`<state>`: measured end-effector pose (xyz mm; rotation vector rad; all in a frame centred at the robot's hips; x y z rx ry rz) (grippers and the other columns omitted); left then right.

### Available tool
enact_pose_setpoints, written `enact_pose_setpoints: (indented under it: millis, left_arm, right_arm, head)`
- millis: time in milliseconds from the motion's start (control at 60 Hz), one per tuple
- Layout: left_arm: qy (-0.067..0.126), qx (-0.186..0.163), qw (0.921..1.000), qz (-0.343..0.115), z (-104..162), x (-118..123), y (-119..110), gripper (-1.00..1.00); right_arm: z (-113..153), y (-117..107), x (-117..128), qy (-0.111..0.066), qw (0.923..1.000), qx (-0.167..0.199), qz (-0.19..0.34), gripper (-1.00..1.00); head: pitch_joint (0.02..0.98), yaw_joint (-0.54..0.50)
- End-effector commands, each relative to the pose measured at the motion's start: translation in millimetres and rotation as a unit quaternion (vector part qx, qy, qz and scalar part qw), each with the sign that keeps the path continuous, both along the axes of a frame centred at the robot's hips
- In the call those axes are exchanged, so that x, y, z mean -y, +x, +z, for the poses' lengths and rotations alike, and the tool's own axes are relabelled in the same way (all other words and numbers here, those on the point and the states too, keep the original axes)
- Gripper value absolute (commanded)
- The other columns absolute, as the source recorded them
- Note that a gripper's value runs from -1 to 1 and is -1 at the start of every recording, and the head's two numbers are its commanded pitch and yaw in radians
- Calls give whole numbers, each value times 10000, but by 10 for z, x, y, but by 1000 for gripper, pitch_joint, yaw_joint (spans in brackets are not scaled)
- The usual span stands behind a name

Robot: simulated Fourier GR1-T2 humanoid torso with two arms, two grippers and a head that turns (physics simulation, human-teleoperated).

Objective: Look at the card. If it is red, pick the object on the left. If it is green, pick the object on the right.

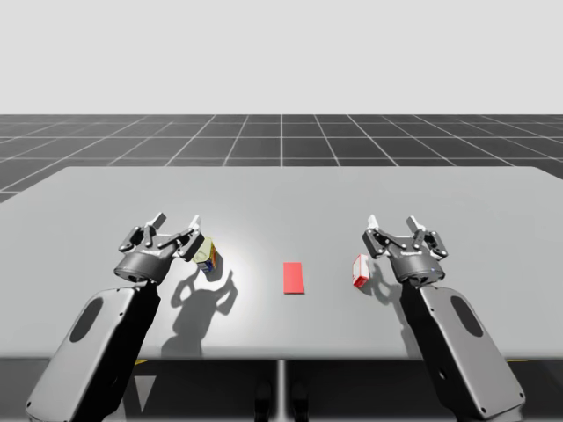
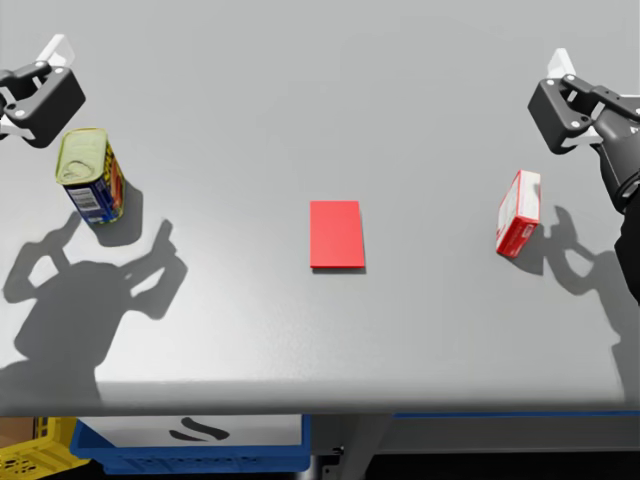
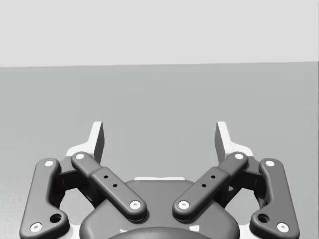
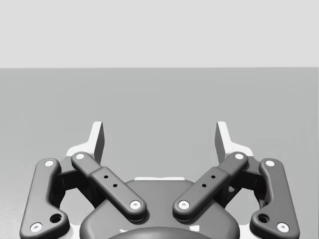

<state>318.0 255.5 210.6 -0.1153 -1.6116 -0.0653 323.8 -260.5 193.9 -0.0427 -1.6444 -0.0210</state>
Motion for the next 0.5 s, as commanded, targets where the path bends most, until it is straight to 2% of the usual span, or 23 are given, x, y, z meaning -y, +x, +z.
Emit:
enact_pose_setpoints:
  millis: [17,183,500]
  left_arm:
    - [-9,25,10000,3,16,1,-13,-1000]
    - [0,38,10000,3,23,2,-18,-1000]
    - [12,25,10000,8,17,2,-15,-1000]
  right_arm:
    - [-4,-10,26,-25,10000,57,69,-1000]
    - [-6,-15,35,-31,9999,76,78,-1000]
    - [9,-17,13,-25,10000,16,-61,-1000]
  head:
    - [922,-23]
    - [908,-2]
    - [861,187]
